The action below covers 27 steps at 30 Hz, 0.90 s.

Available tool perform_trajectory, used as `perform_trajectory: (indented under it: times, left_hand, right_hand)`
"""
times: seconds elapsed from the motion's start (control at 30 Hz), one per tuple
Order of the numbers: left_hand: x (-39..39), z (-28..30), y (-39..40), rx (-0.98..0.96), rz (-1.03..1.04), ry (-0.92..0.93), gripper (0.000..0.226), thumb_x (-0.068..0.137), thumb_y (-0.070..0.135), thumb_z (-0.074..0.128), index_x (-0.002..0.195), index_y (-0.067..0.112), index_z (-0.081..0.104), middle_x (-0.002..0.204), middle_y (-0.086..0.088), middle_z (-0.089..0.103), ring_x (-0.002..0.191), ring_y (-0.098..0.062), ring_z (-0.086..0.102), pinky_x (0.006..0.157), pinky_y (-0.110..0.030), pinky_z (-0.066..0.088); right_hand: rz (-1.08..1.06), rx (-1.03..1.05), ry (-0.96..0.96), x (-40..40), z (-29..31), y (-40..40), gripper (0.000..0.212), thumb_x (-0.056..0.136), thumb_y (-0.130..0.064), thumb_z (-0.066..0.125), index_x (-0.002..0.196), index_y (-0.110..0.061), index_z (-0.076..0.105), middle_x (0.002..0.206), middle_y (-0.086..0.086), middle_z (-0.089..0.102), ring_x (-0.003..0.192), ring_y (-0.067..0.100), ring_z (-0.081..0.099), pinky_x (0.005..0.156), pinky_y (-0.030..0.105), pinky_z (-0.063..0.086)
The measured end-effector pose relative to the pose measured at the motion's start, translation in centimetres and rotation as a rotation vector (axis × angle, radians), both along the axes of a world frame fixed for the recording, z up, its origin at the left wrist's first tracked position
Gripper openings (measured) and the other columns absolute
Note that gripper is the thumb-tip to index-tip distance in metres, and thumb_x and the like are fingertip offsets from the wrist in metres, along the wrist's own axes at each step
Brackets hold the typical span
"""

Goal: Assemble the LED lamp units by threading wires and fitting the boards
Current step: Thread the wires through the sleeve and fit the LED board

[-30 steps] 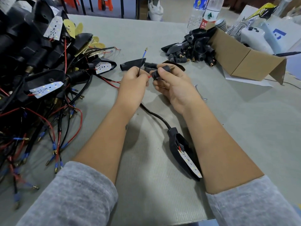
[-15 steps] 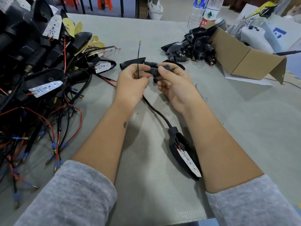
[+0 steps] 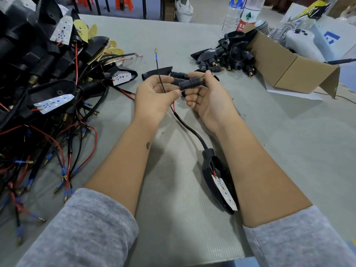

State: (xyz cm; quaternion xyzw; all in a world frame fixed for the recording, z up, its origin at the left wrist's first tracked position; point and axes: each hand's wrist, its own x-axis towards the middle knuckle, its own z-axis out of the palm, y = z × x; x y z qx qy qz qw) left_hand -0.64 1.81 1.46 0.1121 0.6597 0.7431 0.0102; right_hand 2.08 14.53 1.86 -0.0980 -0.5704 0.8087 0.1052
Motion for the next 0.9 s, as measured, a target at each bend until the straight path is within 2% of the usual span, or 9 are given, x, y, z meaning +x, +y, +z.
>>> perform_trajectory:
  times: [0.1, 0.2, 0.3, 0.43, 0.5, 0.6, 0.73, 0.9]
  left_hand:
    - [0.0, 0.6, 0.2, 0.084, 0.060, -0.091, 0.011, 0.094, 0.008, 0.056, 0.087, 0.015, 0.061, 0.073, 0.000, 0.063, 0.062, -0.007, 0.057, 0.064, -0.020, 0.050]
    - [-0.3, 1.1, -0.3, 0.243, 0.112, -0.148, 0.024, 0.101, 0.015, 0.041, 0.087, 0.014, 0.061, 0.070, 0.000, 0.064, 0.062, -0.009, 0.059, 0.063, -0.021, 0.049]
    - [-0.3, 0.9, -0.8, 0.309, 0.116, -0.130, 0.022, 0.104, 0.014, 0.038, 0.093, 0.016, 0.058, 0.059, 0.002, 0.060, 0.053, -0.010, 0.056, 0.060, -0.022, 0.049]
    - [-0.6, 0.8, -1.0, 0.149, 0.190, -0.107, 0.018, 0.100, 0.011, 0.045, 0.095, 0.022, 0.058, 0.052, 0.005, 0.057, 0.043, -0.008, 0.050, 0.046, -0.019, 0.041]
    - [-0.8, 0.8, -1.0, 0.062, 0.174, -0.085, 0.021, 0.098, 0.008, 0.045, 0.092, 0.021, 0.061, 0.055, 0.003, 0.055, 0.040, -0.006, 0.046, 0.044, -0.017, 0.038]
    - [-0.6, 0.5, -0.5, -0.069, 0.107, -0.048, 0.025, 0.096, 0.004, 0.045, 0.087, 0.018, 0.062, 0.064, 0.001, 0.054, 0.043, -0.004, 0.042, 0.047, -0.015, 0.037]
    - [-0.6, 0.3, 0.1, -0.201, 0.084, 0.017, 0.022, 0.092, 0.002, 0.048, 0.092, 0.015, 0.065, 0.069, 0.005, 0.058, 0.055, -0.009, 0.044, 0.059, -0.022, 0.039]
    - [-0.3, 0.2, 0.1, -0.234, 0.065, 0.082, 0.016, 0.092, 0.006, 0.054, 0.089, 0.017, 0.066, 0.068, 0.005, 0.055, 0.058, -0.005, 0.044, 0.059, -0.020, 0.038]
  right_hand:
    - [-0.006, 0.014, 0.001, 0.0, 0.0, -0.1, 0.042, 0.107, -0.032, 0.026, 0.095, -0.015, 0.063, 0.065, 0.007, 0.058, 0.057, 0.015, 0.054, 0.057, 0.024, 0.046]
    - [-0.001, 0.025, 0.001, 0.0, 0.1, -0.1, 0.039, 0.106, -0.029, 0.028, 0.096, -0.014, 0.063, 0.067, 0.008, 0.059, 0.060, 0.016, 0.056, 0.059, 0.024, 0.048]
    - [-0.005, 0.018, -0.004, 0.1, 0.0, -0.1, 0.038, 0.106, -0.029, 0.029, 0.096, -0.015, 0.064, 0.068, 0.007, 0.060, 0.061, 0.016, 0.057, 0.061, 0.024, 0.049]
    - [-0.023, -0.053, -0.018, 0.1, 0.1, 0.1, 0.037, 0.105, -0.029, 0.033, 0.093, -0.016, 0.065, 0.064, 0.004, 0.063, 0.062, 0.015, 0.058, 0.059, 0.023, 0.050]
    - [-0.033, -0.096, -0.028, 0.1, 0.1, 0.2, 0.034, 0.104, -0.029, 0.034, 0.095, -0.017, 0.065, 0.063, 0.002, 0.064, 0.060, 0.014, 0.060, 0.059, 0.022, 0.052]
    - [-0.058, -0.141, -0.031, 0.1, 0.1, 0.4, 0.030, 0.103, -0.032, 0.038, 0.098, -0.021, 0.066, 0.069, 0.004, 0.065, 0.063, 0.013, 0.063, 0.065, 0.024, 0.053]
    - [-0.050, -0.173, -0.025, 0.2, 0.1, 0.6, 0.030, 0.102, -0.032, 0.038, 0.098, -0.022, 0.066, 0.068, 0.003, 0.066, 0.065, 0.014, 0.062, 0.065, 0.024, 0.053]
    - [-0.026, -0.166, -0.019, 0.2, 0.1, 0.6, 0.034, 0.103, -0.033, 0.034, 0.097, -0.021, 0.065, 0.065, 0.001, 0.066, 0.062, 0.013, 0.060, 0.061, 0.022, 0.052]
